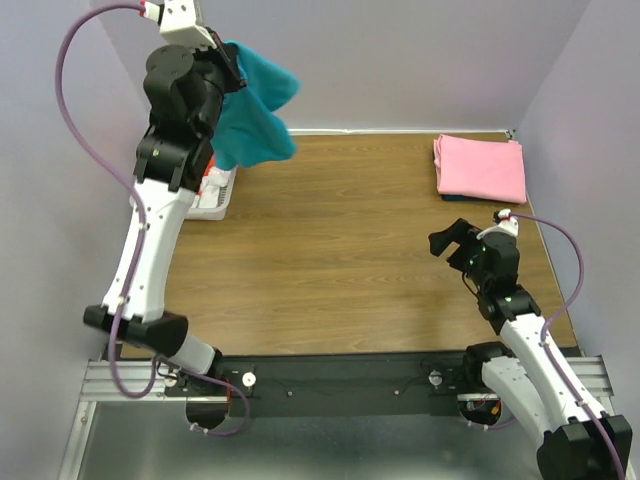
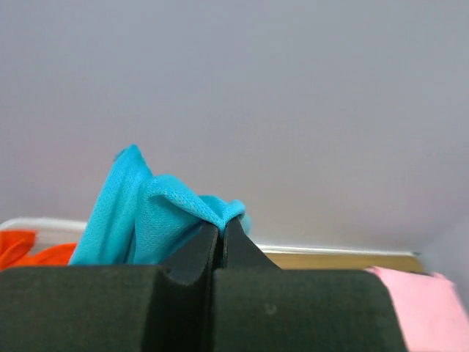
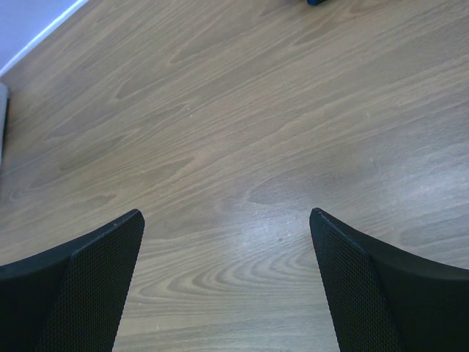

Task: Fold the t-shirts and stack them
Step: Move the tshirt to the center of the board

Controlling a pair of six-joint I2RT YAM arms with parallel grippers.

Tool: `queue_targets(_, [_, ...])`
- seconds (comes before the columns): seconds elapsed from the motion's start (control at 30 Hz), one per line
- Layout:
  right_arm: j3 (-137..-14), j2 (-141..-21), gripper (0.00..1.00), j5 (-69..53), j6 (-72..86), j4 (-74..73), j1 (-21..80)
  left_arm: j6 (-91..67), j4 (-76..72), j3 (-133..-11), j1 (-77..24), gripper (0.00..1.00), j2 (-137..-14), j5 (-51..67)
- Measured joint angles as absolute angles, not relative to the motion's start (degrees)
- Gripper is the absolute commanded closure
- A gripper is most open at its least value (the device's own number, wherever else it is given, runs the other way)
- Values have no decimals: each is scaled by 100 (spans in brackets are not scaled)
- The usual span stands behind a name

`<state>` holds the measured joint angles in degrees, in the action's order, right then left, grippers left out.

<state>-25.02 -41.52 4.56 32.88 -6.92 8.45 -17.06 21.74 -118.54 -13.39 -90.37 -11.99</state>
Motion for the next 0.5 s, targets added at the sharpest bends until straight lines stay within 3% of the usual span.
queue_targets(0.33, [-2502, -3822, 0, 327, 3291, -692, 845, -1730, 965, -10143, -2871, 100, -7325, -891])
queue_targets(0.43, [-2502, -3760, 0, 327, 3282, -692, 845, -1951, 609, -9282, -3076, 59, -7284, -709])
queue_targets(0.47, [-2502, -3752, 0, 325, 3267, -692, 845, -2003, 556, -8989, -3094, 41, -7303, -692])
queue_targets(0.5, [-2502, -3747, 0, 325, 3245, -692, 845, -2084, 545, -8739, -3096, 31, -7395, -696])
